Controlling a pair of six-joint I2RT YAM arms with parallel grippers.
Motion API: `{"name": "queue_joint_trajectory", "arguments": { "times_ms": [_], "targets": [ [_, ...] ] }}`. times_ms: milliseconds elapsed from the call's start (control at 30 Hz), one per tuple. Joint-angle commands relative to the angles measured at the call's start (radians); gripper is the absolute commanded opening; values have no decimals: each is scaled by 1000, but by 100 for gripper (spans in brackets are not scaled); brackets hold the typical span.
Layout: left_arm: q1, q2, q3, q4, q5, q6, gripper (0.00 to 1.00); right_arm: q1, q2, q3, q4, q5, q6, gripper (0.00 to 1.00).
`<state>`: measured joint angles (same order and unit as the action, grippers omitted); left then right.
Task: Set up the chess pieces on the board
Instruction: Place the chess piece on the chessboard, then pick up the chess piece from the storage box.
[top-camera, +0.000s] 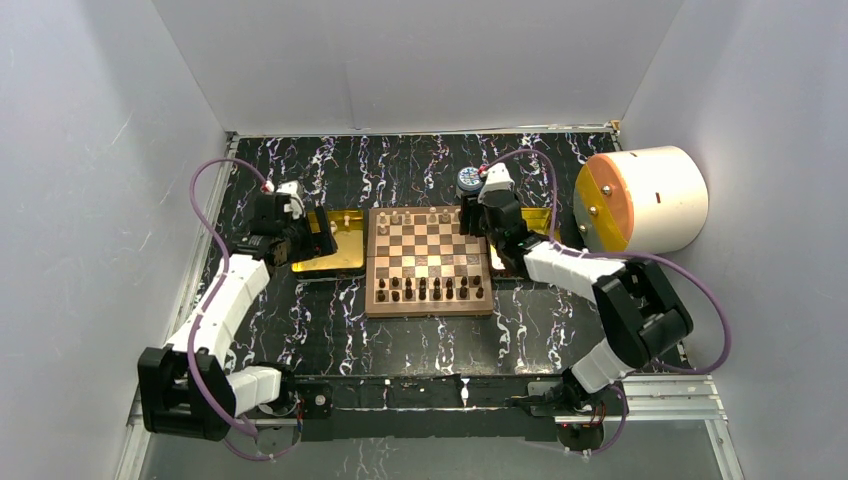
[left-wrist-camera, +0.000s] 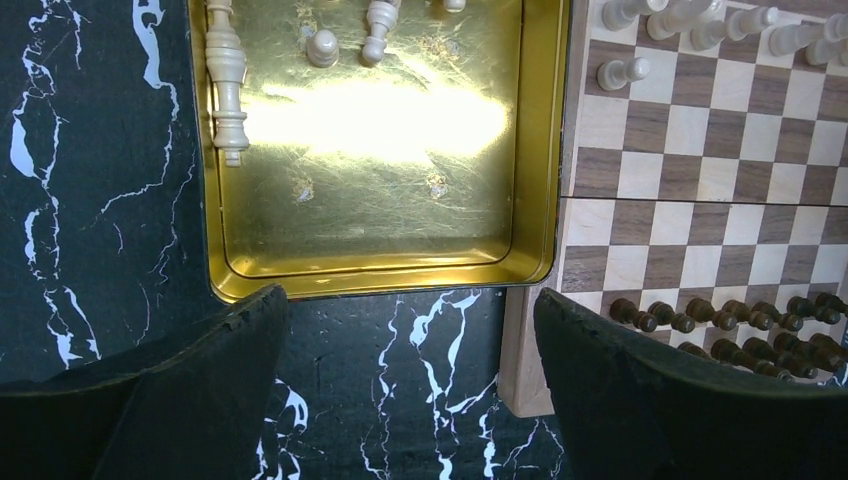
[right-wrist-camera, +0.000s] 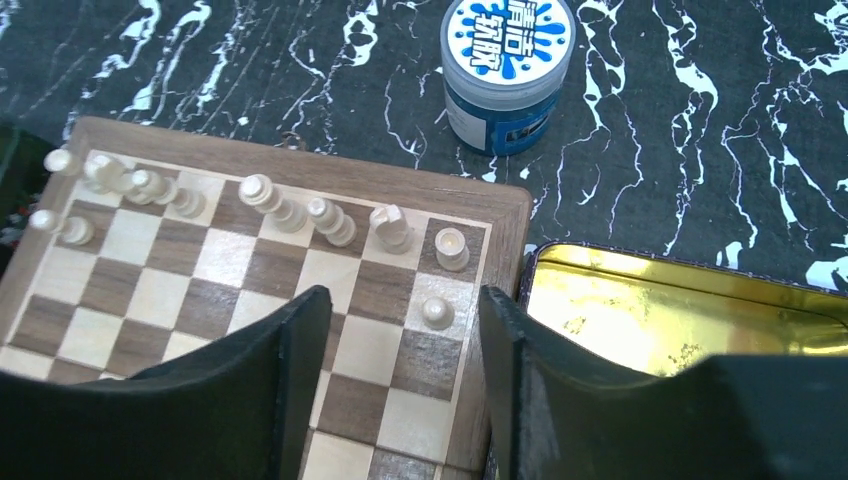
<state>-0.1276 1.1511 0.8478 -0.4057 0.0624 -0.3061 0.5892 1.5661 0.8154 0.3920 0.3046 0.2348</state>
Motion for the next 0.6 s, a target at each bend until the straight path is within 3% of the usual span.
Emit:
{"name": "queue_joint_trajectory", "arguments": {
  "times_ms": [0, 167, 333, 433, 567],
  "targets": [
    [-3, 77, 104, -59, 25, 23, 86, -1, -137, 31, -34, -63, 12, 67],
    [-3, 171, 206, -95, -27, 32, 72, 0, -288, 2, -91, -171, -5, 75],
    [-3, 299, 283, -89, -122, 38, 54, 1, -465, -61, -141, -214, -3, 98],
    [-3, 369, 316, -61, -181, 33, 45, 1, -552, -101, -150, -222, 33, 99],
    [-3, 435, 351, -13, -226, 32, 41, 0, -630, -128, -161, -229, 61, 99]
  ]
}}
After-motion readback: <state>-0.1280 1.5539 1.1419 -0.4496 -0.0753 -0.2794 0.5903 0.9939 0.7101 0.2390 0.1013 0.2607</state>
